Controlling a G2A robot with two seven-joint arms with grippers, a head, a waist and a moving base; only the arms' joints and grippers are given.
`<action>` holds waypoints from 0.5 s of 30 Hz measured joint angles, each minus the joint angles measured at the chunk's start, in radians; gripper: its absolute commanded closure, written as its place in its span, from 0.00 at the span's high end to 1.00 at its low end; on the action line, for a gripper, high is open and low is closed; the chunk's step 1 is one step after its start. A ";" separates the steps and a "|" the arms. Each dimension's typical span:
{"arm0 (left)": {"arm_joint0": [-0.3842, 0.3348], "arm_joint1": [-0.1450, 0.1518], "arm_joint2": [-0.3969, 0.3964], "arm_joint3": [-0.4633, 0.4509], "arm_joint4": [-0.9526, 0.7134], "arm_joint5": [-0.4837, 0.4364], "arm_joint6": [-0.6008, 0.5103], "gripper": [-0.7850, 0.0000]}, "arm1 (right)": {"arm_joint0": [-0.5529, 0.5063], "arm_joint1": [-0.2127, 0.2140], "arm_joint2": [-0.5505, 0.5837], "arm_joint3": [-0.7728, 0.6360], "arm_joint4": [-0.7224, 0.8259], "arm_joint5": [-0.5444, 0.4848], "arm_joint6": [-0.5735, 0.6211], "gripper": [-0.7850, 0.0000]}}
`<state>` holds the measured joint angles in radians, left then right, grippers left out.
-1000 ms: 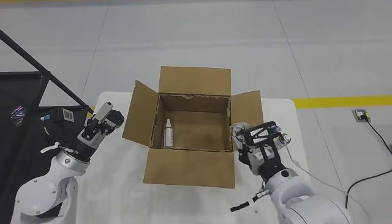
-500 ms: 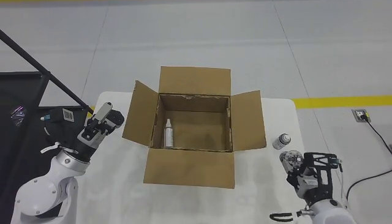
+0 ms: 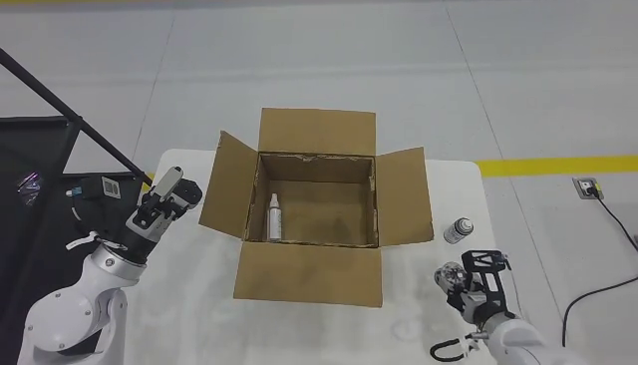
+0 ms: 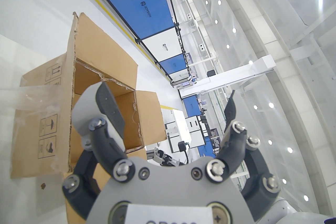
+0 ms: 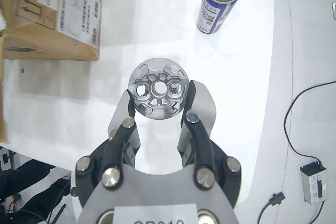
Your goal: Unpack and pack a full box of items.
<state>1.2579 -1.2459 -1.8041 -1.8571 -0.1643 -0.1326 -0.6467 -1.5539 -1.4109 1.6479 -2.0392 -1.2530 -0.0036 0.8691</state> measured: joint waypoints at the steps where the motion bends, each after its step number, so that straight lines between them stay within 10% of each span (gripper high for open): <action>1: 0.000 0.000 0.000 0.000 0.000 0.000 0.000 1.00 | 0.007 0.000 -0.005 0.015 0.001 0.000 -0.009 0.00; 10: 0.000 0.000 0.000 0.000 0.000 0.000 0.000 1.00 | 0.069 0.004 -0.050 0.118 -0.020 0.038 -0.025 0.00; 15: 0.000 0.000 0.000 0.000 0.000 0.000 0.000 1.00 | 0.103 0.006 -0.065 0.157 -0.036 0.057 -0.010 0.30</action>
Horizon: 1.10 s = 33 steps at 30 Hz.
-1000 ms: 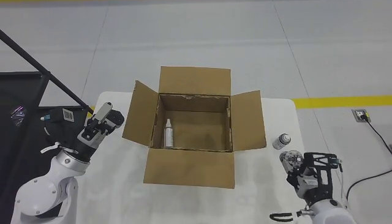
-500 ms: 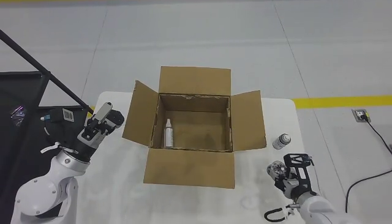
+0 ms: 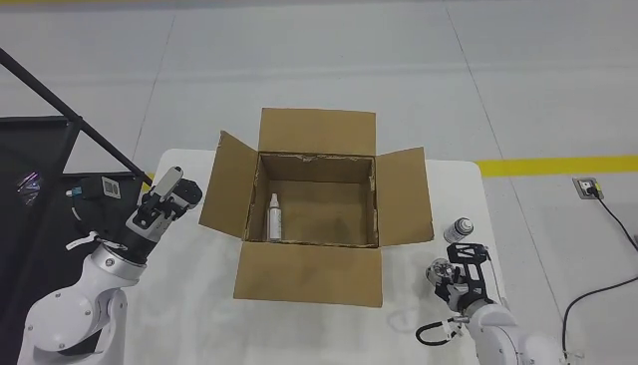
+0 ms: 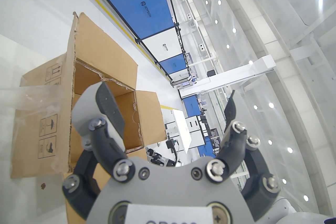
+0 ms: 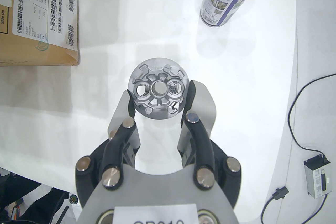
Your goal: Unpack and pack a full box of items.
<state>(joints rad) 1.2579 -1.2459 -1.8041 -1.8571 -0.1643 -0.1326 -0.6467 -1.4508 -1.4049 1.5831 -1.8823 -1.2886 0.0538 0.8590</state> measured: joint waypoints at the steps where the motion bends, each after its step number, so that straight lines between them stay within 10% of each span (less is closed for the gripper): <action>1: 0.000 0.000 0.000 0.000 0.000 0.000 0.000 1.00 | 0.007 0.000 -0.003 0.007 -0.002 0.005 0.005 0.35; 10: 0.000 0.000 0.000 0.000 0.000 0.000 0.000 1.00 | 0.059 0.004 -0.025 0.063 -0.011 0.032 0.041 0.49; 12: 0.000 0.000 0.000 0.000 0.000 0.000 0.000 1.00 | 0.066 0.005 -0.026 0.071 -0.009 0.035 0.042 0.76; 16: 0.000 0.000 0.000 0.000 0.000 0.000 0.000 1.00 | 0.070 0.007 -0.028 0.075 -0.007 0.044 0.049 1.00; 23: 0.000 0.000 0.000 0.000 0.000 0.000 0.000 1.00 | 0.053 0.009 -0.022 0.030 0.002 0.076 0.026 1.00; 33: 0.013 0.005 0.002 -0.002 0.004 -0.017 0.011 1.00 | 0.057 0.011 -0.062 -0.394 0.014 0.079 -0.021 1.00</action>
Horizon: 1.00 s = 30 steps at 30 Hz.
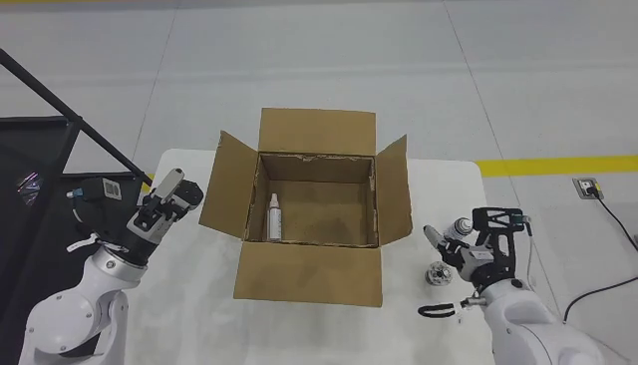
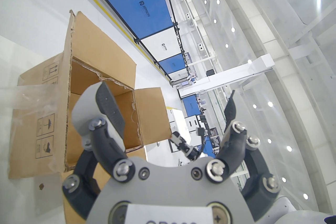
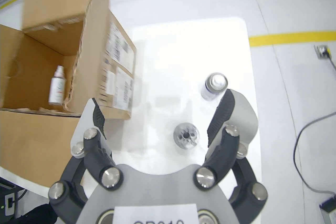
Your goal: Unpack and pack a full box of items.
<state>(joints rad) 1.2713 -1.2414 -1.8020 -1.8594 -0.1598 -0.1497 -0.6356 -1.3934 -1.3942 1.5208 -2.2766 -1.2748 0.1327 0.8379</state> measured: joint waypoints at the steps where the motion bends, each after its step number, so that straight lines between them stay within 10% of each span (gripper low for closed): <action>1: 0.001 0.001 -0.001 0.002 0.004 -0.001 0.005 1.00 | 0.030 0.000 -0.020 -0.014 -0.008 -0.011 0.026 1.00; 15: 0.040 0.012 -0.061 0.027 -0.085 -0.025 0.067 1.00 | 0.803 -0.080 -0.505 0.510 0.001 0.078 0.463 1.00; 23: 0.037 0.013 -0.064 0.031 -0.099 -0.018 0.066 1.00 | 1.006 -0.143 -0.666 0.827 0.160 0.165 0.685 1.00; 30: 0.037 0.013 -0.064 0.031 -0.099 -0.018 0.066 1.00 | 0.998 -0.142 -0.662 0.804 0.155 0.164 0.660 1.00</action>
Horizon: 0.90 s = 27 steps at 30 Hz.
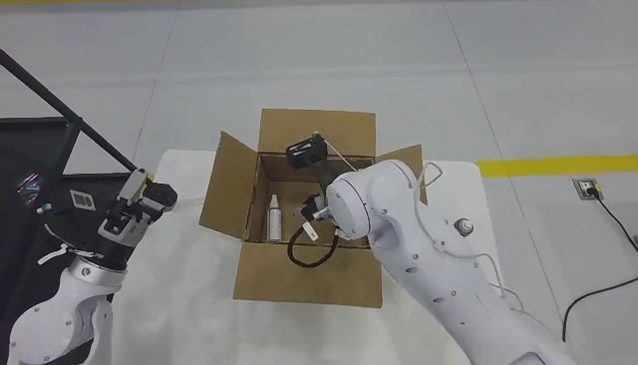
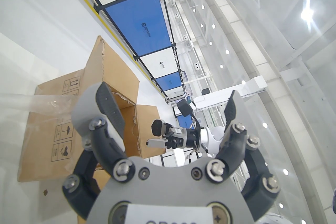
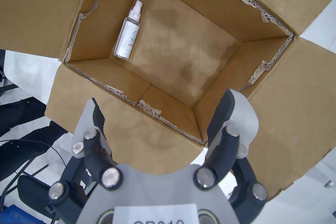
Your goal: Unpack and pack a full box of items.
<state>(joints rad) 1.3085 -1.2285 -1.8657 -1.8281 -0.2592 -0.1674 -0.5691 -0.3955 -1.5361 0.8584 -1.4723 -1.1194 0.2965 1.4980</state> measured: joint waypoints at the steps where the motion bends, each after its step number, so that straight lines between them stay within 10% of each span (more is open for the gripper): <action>1: 0.000 0.000 0.000 0.000 0.000 0.000 0.000 1.00 | 0.000 0.000 0.000 0.000 0.000 0.000 0.000 1.00; 8: 0.027 -0.002 -0.005 -0.049 0.026 0.032 0.058 1.00 | 0.006 -0.011 -0.015 0.050 0.028 -0.004 -0.027 1.00; 27: 0.030 0.018 -0.125 -0.145 -0.015 0.171 0.110 1.00 | 0.290 -0.227 -0.232 0.800 0.386 -0.035 -0.139 1.00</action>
<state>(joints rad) 1.3387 -1.2105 -1.9908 -1.9732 -0.2738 0.0038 -0.4589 -0.1052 -1.7630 0.6260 -0.6723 -0.7333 0.2618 1.3594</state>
